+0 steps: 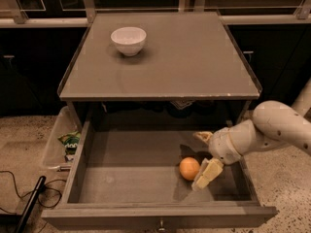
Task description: Place orange into top drawer
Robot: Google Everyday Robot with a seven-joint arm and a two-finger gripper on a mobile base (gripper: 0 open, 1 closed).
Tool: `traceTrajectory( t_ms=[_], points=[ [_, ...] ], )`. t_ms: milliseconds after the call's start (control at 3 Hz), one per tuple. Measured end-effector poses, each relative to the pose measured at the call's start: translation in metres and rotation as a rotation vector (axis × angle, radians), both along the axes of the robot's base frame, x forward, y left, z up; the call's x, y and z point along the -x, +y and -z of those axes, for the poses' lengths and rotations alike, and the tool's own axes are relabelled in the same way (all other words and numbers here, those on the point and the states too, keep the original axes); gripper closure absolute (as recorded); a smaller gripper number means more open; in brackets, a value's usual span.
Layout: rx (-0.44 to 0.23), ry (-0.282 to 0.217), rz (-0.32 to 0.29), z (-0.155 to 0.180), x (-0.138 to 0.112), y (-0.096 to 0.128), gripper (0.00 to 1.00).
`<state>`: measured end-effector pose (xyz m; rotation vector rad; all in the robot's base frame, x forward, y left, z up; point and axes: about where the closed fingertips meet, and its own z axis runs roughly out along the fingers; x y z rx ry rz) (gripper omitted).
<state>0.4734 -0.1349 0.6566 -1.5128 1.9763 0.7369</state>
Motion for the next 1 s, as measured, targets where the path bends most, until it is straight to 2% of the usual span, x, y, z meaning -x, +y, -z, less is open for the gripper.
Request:
traceTrajectory(
  t_ms=[333,1000],
  points=[
    [0.034,-0.106,-0.008,-0.065,-0.005,-0.025,0.00],
    [0.128,-0.313,0.037,-0.182,-0.046,-0.079,0.00]
  ],
)
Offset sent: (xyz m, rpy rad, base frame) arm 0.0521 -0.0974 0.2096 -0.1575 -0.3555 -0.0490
